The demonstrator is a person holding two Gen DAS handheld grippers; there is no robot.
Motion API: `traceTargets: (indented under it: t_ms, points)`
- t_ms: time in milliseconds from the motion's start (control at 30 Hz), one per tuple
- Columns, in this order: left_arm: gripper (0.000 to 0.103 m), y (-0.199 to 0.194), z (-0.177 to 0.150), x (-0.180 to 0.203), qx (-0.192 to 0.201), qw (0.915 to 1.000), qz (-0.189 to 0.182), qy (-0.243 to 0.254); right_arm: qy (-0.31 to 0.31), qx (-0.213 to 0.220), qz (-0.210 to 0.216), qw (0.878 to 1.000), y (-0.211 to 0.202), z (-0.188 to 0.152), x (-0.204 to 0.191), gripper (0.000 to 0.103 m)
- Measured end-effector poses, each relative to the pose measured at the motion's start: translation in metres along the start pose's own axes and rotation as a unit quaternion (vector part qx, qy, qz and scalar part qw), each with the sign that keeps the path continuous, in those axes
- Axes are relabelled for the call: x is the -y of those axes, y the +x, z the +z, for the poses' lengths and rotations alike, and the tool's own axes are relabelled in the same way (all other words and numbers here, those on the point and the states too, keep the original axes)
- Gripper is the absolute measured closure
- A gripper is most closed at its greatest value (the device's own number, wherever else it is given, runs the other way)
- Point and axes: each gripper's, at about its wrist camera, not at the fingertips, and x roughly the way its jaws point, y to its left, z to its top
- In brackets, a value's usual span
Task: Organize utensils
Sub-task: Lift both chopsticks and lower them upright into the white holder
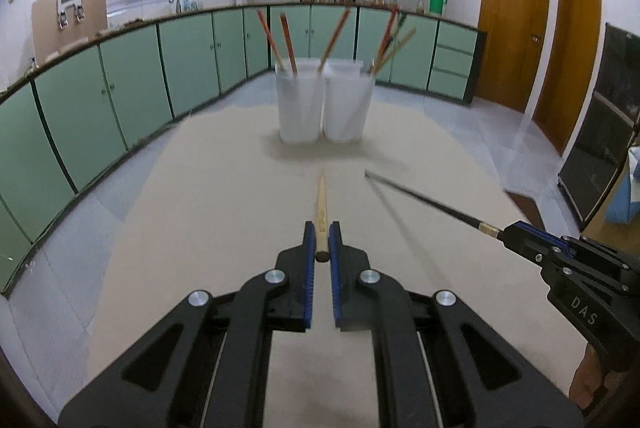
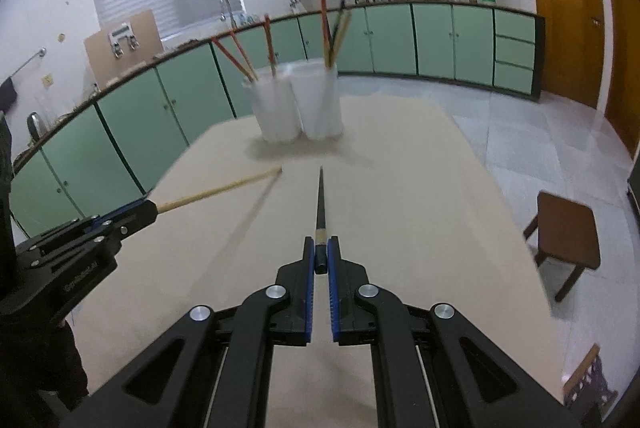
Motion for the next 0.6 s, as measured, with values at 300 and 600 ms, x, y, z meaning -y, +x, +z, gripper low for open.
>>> traceTargets:
  t_ms: [300,600]
  points:
    - [0.097,-0.035,0.049,-0.005,0.065,0.9978,-0.012,0.005,-0.019,0.035,0.021,0.999,-0.026,0.05,-0.013,0.097]
    - [0.097,-0.066,0.08,-0.005,0.11,0.9933,-0.029,0.02,-0.048,0.059,0.039,0.996,-0.049,0.094,-0.029,0.097]
